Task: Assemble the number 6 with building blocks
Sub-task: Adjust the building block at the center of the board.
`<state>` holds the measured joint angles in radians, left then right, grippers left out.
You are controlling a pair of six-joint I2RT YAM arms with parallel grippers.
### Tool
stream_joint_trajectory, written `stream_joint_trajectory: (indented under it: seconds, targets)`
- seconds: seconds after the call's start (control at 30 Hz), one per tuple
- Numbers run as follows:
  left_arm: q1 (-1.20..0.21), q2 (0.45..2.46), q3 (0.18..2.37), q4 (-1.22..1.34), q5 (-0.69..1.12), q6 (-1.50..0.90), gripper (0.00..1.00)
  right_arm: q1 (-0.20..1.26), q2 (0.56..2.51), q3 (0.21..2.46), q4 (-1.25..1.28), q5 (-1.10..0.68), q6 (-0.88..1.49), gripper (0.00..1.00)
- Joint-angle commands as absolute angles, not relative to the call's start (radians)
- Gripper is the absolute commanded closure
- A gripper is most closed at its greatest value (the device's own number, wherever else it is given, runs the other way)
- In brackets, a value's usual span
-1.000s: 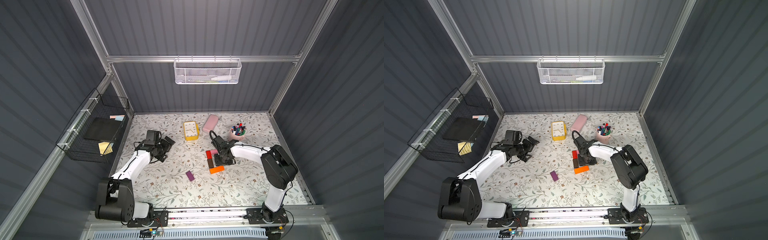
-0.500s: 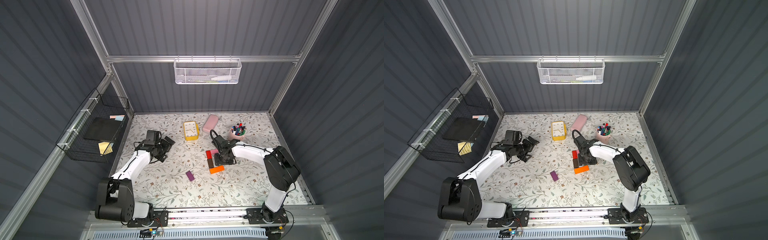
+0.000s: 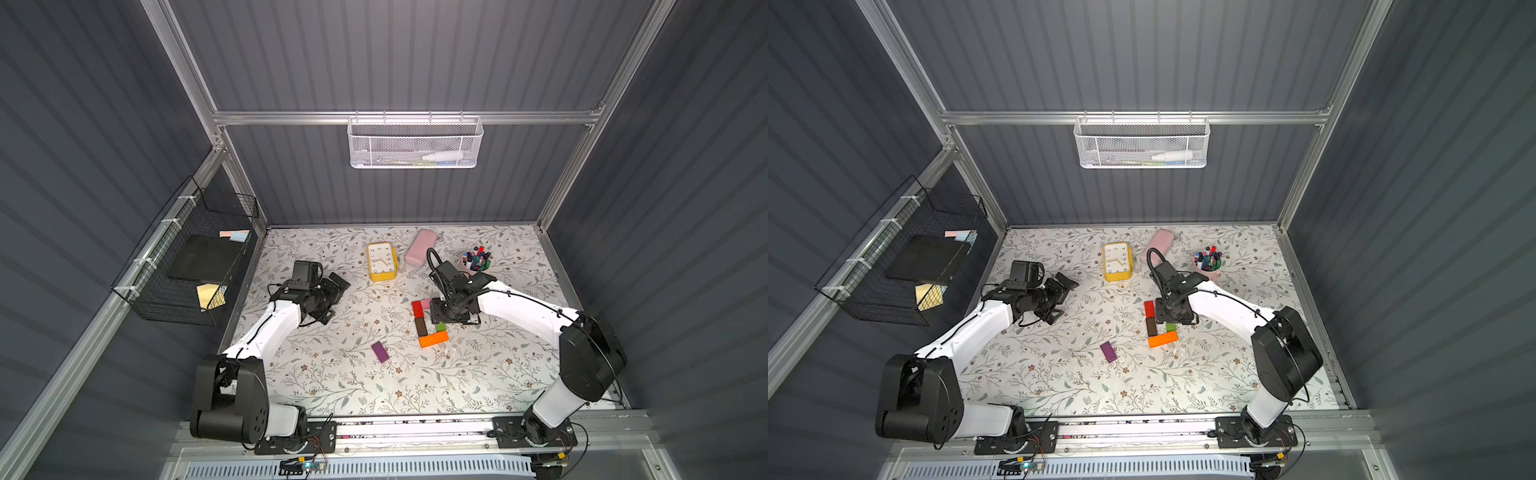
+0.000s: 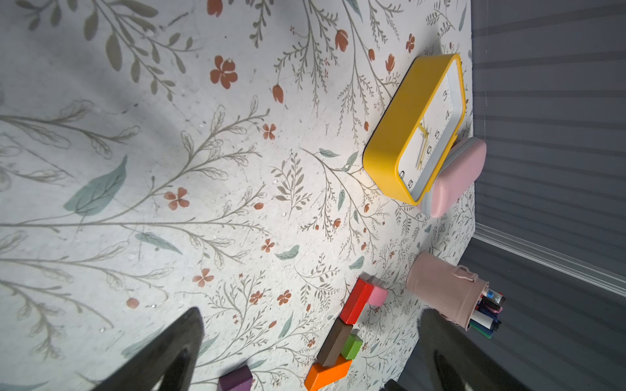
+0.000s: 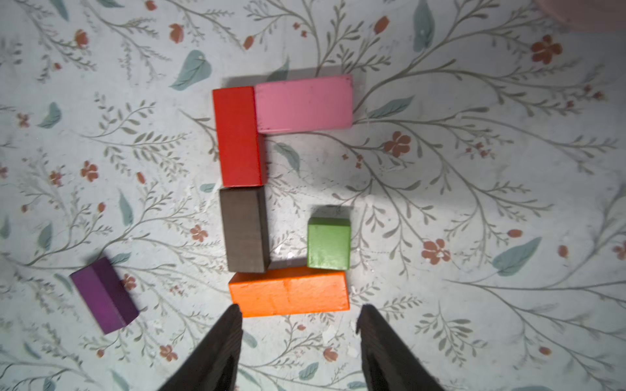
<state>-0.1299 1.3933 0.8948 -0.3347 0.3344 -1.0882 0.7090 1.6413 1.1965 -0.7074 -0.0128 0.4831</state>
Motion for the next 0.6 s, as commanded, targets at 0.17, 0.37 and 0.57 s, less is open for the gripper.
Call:
stream_joint_trajectory:
  seconds: [0.17, 0.37, 0.57]
  targets:
    - [-0.124, 1.416, 0.914, -0.347, 0.331, -1.062, 0.01, 0.803, 1.660, 1.172, -0.757, -0.169, 0.460, 0.33]
    - [-0.124, 1.418, 0.920, -0.351, 0.330, -1.059, 0.01, 0.838, 1.697, 1.174, -0.747, -0.190, 0.475, 0.27]
    - [-0.124, 1.418, 0.922, -0.352, 0.327, -1.058, 0.01, 0.873, 1.725, 1.163, -0.741, -0.217, 0.474, 0.23]
